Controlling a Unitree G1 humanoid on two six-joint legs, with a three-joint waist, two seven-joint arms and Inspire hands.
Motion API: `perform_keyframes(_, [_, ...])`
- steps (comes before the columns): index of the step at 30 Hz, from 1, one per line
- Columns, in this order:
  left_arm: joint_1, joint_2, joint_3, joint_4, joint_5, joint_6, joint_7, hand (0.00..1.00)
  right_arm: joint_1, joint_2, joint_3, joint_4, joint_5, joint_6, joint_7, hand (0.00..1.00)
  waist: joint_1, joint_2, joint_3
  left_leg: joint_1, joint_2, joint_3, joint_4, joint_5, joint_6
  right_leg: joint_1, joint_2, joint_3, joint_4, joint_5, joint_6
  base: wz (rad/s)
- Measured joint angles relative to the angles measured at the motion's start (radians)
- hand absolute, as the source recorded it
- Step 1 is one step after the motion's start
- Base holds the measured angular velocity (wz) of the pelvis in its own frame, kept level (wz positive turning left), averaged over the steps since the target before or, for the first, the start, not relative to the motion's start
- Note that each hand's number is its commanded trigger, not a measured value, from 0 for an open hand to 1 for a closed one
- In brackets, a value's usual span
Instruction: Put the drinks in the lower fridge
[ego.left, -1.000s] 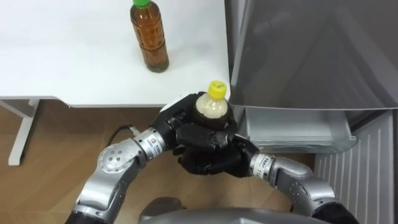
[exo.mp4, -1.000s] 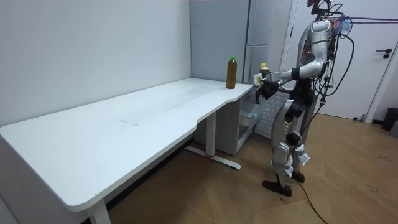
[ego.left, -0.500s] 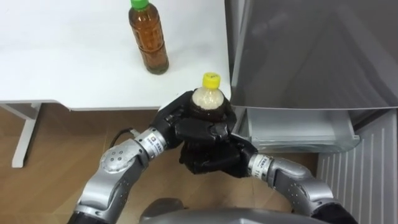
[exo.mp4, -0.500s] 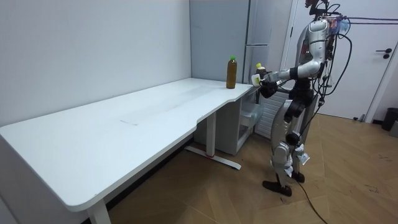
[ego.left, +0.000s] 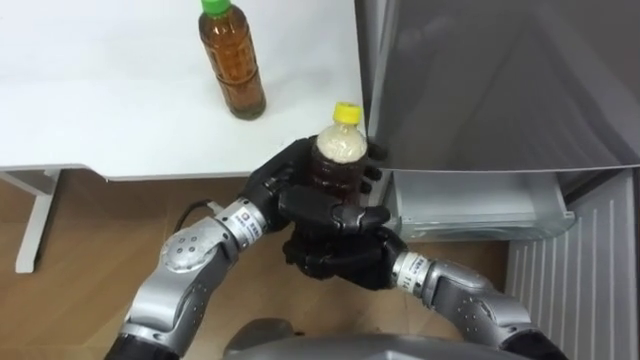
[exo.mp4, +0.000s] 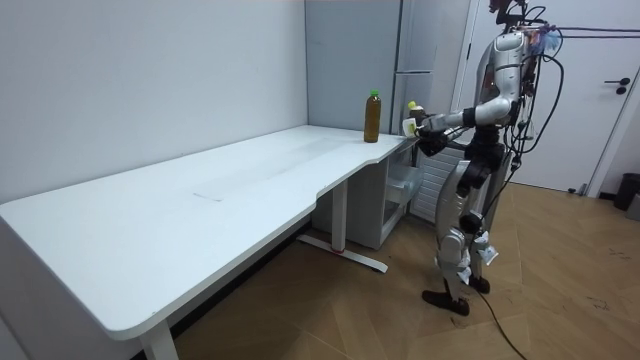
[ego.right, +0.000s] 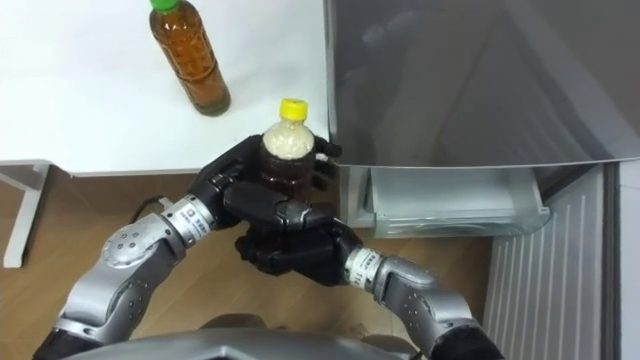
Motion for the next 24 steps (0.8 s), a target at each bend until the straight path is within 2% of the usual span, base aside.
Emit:
perform_keyframes(4, [0.000, 0.006, 0.006, -0.036, 0.001, 0.000, -0.009, 0.00, 0.000, -0.004, -0.001, 0.001, 0.019, 0.000, 0.030, 1.00, 0.000, -0.009, -0.0014, 0.005, 0.000, 0.001, 0.002, 0.000, 0.000, 0.003, -0.002, -0.001, 0.000, 0.000, 0.000, 0.00])
perform_keyframes(6, [0.000, 0.005, 0.005, -0.046, 0.022, 0.001, -0.009, 0.00, 0.000, -0.004, -0.002, 0.012, 0.029, 0.000, 0.040, 1.00, -0.001, -0.015, 0.0018, 0.019, -0.001, 0.000, 0.001, 0.000, 0.000, 0.015, -0.002, 0.000, -0.001, 0.000, 0.000, 0.02])
perform_keyframes(9, [-0.005, 0.011, 0.020, -0.111, 0.027, 0.002, -0.006, 0.00, 0.002, -0.007, -0.001, 0.012, 0.029, 0.000, 0.060, 1.00, 0.001, -0.020, 0.0016, 0.020, -0.001, 0.000, 0.003, 0.000, 0.000, 0.018, -0.001, -0.001, -0.001, 0.000, 0.000, 0.00])
perform_keyframes(11, [-0.014, 0.011, 0.030, -0.144, 0.028, 0.002, -0.001, 0.00, 0.002, -0.013, 0.001, 0.012, 0.027, 0.004, 0.064, 1.00, 0.001, -0.017, 0.0025, 0.019, 0.000, 0.001, 0.004, 0.000, 0.000, 0.019, -0.001, -0.001, -0.001, 0.000, 0.000, 0.00])
perform_keyframes(13, [-0.028, 0.008, 0.045, -0.226, 0.027, -0.001, 0.001, 0.00, 0.003, -0.023, 0.000, 0.012, 0.026, 0.011, 0.080, 1.00, 0.004, -0.014, 0.0042, 0.019, 0.000, -0.002, -0.002, 0.000, 0.000, 0.019, 0.000, -0.002, 0.000, 0.001, -0.002, 0.00])
perform_keyframes(16, [-0.055, -0.001, 0.051, -0.291, 0.022, -0.018, 0.002, 0.00, 0.013, -0.029, 0.000, 0.012, 0.022, 0.017, 0.090, 1.00, 0.004, -0.008, 0.0005, 0.022, 0.000, -0.001, -0.002, 0.000, 0.001, 0.024, 0.000, -0.002, 0.000, 0.001, -0.002, 0.00])
perform_keyframes(18, [-0.064, -0.003, 0.053, -0.323, 0.019, -0.022, 0.009, 0.00, 0.021, -0.035, 0.000, 0.012, 0.022, 0.018, 0.091, 1.00, 0.007, 0.002, -0.0036, 0.020, 0.000, -0.001, 0.001, 0.000, 0.001, 0.024, 0.000, -0.001, 0.000, 0.001, -0.002, 0.00])
perform_keyframes(21, [-0.067, -0.001, 0.053, -0.329, 0.017, -0.022, 0.017, 0.00, 0.028, -0.057, 0.001, 0.012, 0.022, 0.026, 0.095, 1.00, 0.008, 0.017, -0.0014, 0.020, 0.000, -0.001, 0.003, 0.000, 0.001, 0.023, 0.000, -0.001, 0.000, 0.002, -0.003, 0.00])
perform_keyframes(24, [-0.069, -0.002, 0.054, -0.349, 0.017, -0.022, 0.018, 0.00, 0.032, -0.067, 0.002, 0.012, 0.022, 0.037, 0.102, 1.00, 0.012, 0.019, -0.0018, 0.020, 0.001, -0.001, 0.001, 0.000, 0.000, 0.022, 0.001, -0.001, 0.001, 0.002, -0.003, 0.00])
